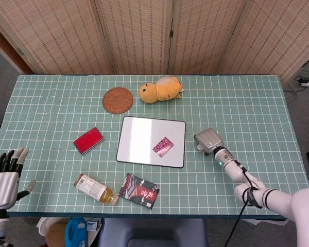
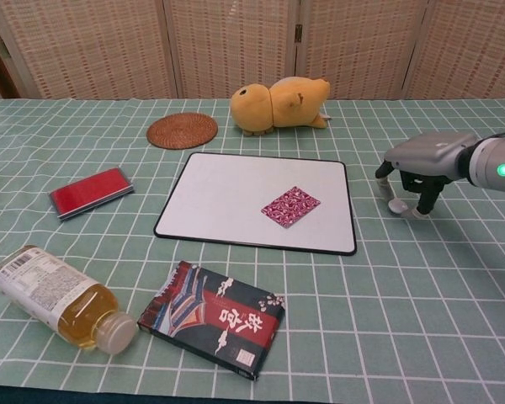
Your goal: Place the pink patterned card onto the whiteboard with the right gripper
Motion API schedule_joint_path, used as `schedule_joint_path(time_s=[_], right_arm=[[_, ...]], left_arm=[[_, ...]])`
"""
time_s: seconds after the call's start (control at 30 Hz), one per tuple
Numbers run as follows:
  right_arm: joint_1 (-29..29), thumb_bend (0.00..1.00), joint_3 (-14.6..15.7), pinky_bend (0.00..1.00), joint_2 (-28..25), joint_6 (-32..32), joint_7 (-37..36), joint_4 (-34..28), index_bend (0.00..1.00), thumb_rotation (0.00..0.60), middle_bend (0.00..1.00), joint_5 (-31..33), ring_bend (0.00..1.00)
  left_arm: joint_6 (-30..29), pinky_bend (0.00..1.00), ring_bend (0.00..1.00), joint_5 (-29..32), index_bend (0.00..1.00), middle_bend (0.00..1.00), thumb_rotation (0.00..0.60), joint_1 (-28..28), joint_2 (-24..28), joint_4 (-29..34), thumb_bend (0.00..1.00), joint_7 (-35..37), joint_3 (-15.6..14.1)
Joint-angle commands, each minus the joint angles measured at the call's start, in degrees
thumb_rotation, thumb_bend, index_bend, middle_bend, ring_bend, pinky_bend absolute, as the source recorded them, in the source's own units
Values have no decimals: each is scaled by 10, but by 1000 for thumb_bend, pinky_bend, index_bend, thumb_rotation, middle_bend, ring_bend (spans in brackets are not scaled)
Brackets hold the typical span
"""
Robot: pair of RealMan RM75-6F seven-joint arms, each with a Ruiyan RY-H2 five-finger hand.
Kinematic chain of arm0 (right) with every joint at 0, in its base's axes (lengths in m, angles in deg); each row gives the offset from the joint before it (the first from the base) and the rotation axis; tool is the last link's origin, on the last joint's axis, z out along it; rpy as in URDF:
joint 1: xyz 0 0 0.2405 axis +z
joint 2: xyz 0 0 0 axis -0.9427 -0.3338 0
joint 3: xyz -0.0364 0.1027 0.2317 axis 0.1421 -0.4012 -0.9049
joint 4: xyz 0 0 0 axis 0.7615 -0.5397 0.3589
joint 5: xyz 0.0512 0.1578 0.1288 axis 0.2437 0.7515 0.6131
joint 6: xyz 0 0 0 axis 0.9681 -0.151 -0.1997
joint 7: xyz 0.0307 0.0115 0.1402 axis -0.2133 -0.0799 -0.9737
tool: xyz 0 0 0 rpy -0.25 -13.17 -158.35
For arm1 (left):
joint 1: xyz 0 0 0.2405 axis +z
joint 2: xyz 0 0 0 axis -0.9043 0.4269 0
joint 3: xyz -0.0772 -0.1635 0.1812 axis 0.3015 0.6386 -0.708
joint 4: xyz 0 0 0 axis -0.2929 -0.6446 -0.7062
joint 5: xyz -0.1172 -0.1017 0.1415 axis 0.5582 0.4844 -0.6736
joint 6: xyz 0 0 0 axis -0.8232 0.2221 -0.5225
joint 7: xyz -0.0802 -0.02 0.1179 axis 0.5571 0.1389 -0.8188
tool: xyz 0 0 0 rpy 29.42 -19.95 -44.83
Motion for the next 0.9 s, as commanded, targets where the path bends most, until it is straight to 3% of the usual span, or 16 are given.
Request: schedule_joint_path(time_s=[0.03,0.4,0.9], right_arm=[[6,303,-15,1000,-16,14,-6,-30,466,600,936,-10,958],[71,303,-59,1000,11,-21,21,-58,466,600,936,29,958],[136,303,-46,1000,72,-56,86,-6,466,600,930,121,958]], left_arm=[[-1,0,7,-1,5,13,600,0,0,0,281,0,0],[-7,0,7,-7,5,13,600,1,1,3,281,0,1],[-8,0,7,-8,5,13,600,3,5,5,280,0,0]])
